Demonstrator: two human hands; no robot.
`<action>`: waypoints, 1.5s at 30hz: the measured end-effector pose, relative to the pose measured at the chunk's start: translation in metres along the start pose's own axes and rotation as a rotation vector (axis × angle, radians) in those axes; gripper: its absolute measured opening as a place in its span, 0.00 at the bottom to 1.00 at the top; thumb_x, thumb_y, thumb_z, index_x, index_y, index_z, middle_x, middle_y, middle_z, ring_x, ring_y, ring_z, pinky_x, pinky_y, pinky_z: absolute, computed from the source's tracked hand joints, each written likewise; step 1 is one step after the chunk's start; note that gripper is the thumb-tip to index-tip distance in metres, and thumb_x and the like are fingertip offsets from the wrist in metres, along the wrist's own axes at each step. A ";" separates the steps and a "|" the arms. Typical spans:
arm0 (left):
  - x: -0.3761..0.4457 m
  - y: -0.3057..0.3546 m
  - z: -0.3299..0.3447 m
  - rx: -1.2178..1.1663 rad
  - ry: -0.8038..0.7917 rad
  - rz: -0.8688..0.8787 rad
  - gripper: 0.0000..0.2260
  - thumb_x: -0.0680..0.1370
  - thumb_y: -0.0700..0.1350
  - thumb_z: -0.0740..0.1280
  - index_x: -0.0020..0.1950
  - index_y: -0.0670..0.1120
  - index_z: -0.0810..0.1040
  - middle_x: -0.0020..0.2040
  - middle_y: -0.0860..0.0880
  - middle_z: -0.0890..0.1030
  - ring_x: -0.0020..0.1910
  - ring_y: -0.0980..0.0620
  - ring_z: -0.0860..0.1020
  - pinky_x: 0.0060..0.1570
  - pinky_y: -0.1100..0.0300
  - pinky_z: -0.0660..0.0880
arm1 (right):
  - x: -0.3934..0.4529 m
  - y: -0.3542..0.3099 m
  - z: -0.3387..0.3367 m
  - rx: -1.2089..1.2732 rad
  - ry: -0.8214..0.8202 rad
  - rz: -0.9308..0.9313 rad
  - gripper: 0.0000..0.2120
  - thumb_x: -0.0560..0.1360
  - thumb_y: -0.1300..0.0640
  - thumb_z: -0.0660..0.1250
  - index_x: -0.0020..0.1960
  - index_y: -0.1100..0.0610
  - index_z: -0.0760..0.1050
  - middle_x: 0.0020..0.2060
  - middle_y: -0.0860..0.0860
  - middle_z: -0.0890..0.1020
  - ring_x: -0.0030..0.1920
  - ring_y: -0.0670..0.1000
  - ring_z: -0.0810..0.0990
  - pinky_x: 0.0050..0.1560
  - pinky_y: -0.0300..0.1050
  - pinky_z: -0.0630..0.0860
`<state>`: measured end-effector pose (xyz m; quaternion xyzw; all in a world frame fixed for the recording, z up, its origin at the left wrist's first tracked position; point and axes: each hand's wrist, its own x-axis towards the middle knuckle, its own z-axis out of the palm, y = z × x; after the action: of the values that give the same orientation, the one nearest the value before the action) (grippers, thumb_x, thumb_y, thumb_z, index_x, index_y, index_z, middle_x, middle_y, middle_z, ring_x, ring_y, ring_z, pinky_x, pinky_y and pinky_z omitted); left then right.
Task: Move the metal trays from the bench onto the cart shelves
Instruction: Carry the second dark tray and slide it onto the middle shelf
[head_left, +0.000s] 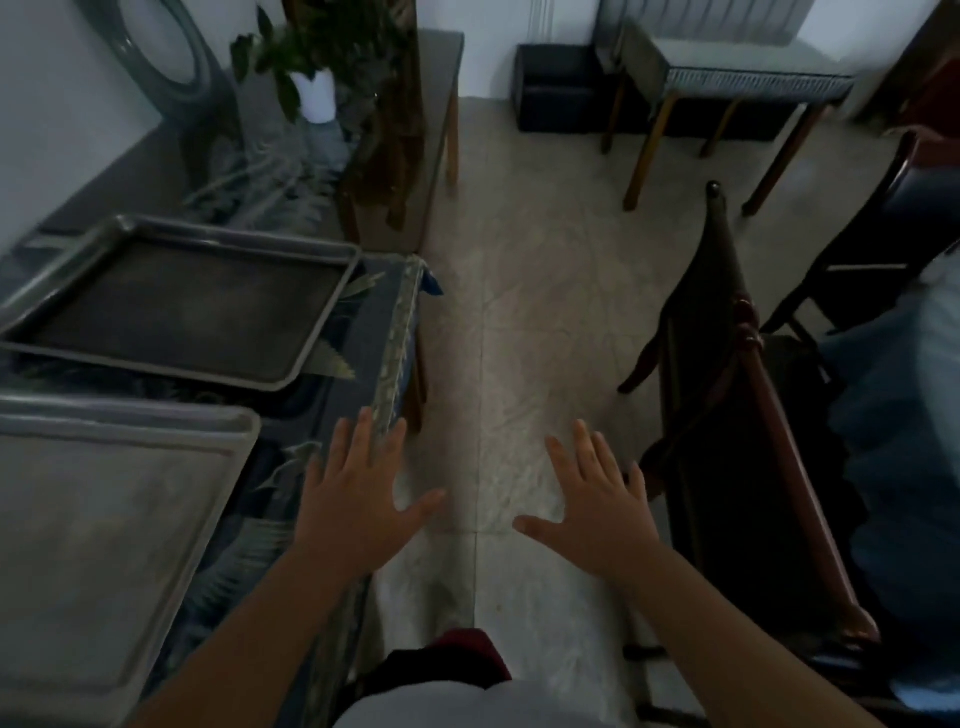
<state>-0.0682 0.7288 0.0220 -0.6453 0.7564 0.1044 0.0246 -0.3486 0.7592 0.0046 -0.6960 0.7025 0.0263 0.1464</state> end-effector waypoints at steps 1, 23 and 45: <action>0.020 -0.003 -0.003 0.001 -0.019 -0.010 0.50 0.66 0.81 0.34 0.82 0.56 0.37 0.82 0.46 0.35 0.81 0.43 0.37 0.77 0.38 0.49 | 0.019 0.002 -0.004 -0.006 -0.006 0.007 0.55 0.59 0.14 0.38 0.77 0.42 0.33 0.74 0.47 0.26 0.74 0.51 0.27 0.74 0.66 0.39; 0.297 -0.013 -0.058 -0.122 -0.055 -0.594 0.51 0.64 0.82 0.32 0.82 0.56 0.37 0.82 0.46 0.34 0.81 0.43 0.37 0.77 0.39 0.48 | 0.477 0.013 -0.091 -0.149 -0.234 -0.500 0.55 0.59 0.15 0.40 0.78 0.44 0.35 0.78 0.48 0.34 0.78 0.52 0.37 0.73 0.66 0.46; 0.282 -0.140 -0.020 -0.687 0.187 -1.349 0.51 0.65 0.81 0.43 0.83 0.56 0.42 0.84 0.48 0.41 0.81 0.43 0.41 0.77 0.40 0.50 | 0.636 -0.267 -0.086 -0.396 -0.326 -1.180 0.53 0.63 0.17 0.44 0.80 0.46 0.41 0.80 0.50 0.39 0.79 0.53 0.42 0.73 0.65 0.53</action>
<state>0.0239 0.4313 -0.0249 -0.9453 0.1221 0.2411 -0.1829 -0.0930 0.1139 -0.0230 -0.9664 0.1522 0.1760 0.1097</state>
